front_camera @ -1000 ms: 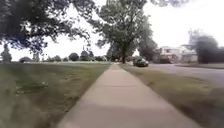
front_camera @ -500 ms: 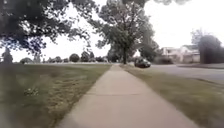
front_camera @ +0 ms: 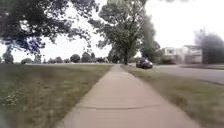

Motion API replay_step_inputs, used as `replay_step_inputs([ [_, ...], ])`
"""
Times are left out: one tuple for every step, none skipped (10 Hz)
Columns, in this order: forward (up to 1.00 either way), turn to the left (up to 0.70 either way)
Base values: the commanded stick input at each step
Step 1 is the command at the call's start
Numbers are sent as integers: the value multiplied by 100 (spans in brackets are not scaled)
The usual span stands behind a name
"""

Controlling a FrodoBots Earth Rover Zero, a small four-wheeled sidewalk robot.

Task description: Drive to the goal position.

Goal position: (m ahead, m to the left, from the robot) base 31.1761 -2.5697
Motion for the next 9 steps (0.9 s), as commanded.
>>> replay_step_inputs([
  [100,0],
  [100,0],
  [100,0],
  [100,0],
  [100,0],
  [100,0],
  [100,0],
  [100,-2],
  [100,-19],
])
